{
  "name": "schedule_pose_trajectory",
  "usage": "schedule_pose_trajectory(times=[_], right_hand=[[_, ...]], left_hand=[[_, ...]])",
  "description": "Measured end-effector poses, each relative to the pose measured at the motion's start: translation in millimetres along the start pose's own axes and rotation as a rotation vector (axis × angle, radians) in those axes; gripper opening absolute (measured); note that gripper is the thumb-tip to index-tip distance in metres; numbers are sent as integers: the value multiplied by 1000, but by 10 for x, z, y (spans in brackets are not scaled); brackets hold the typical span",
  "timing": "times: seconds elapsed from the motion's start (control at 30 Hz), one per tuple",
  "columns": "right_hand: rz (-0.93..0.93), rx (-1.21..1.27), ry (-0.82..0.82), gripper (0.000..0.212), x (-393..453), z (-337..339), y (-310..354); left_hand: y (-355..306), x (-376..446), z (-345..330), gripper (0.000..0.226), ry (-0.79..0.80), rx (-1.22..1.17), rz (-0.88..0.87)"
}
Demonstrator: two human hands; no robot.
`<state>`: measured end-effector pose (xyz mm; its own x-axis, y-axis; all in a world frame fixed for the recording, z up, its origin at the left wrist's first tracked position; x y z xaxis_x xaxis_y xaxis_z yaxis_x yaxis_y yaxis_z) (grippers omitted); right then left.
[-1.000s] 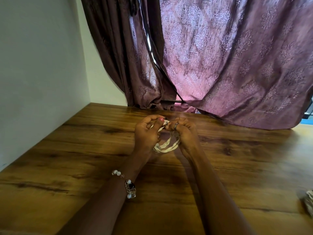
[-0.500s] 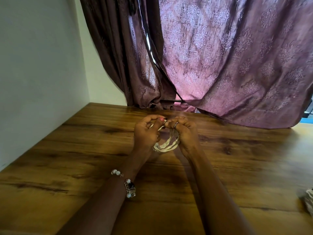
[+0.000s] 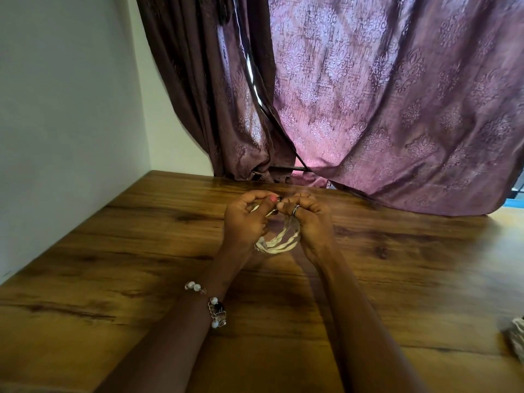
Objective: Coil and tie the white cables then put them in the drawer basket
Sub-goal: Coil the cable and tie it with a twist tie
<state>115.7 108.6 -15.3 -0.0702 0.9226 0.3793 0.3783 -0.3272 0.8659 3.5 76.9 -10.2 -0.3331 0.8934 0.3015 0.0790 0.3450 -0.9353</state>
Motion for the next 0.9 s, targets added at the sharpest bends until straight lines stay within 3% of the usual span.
schedule_pose_trajectory(times=[0.13, 0.27, 0.33, 0.9], right_hand=[[-16, -23, -21, 24, -16, -19, -1], [31, -6, 14, 2, -53, -49, 72], [51, -19, 22, 11, -55, -54, 68], [81, -192, 97, 13, -9, 41, 41]], left_hand=[[-16, -1, 14, 5, 14, 5, -6], [-20, 17, 22, 4, 11, 37, -12], [-27, 25, 23, 9, 8, 33, -6], [31, 29, 18, 10, 43, -65, 85]])
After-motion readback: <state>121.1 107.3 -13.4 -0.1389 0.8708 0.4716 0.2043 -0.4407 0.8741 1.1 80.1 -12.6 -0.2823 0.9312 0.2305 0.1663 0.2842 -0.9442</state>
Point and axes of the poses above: each hand's wrist, its own x-axis towards the middle knuckle, its own z-axis out of the back of the hand, y = z × x, the point moved 1 cm from there along x, towards the middle knuckle, and after that the axes turned 4 degrees about x, right-handed, at the moved point
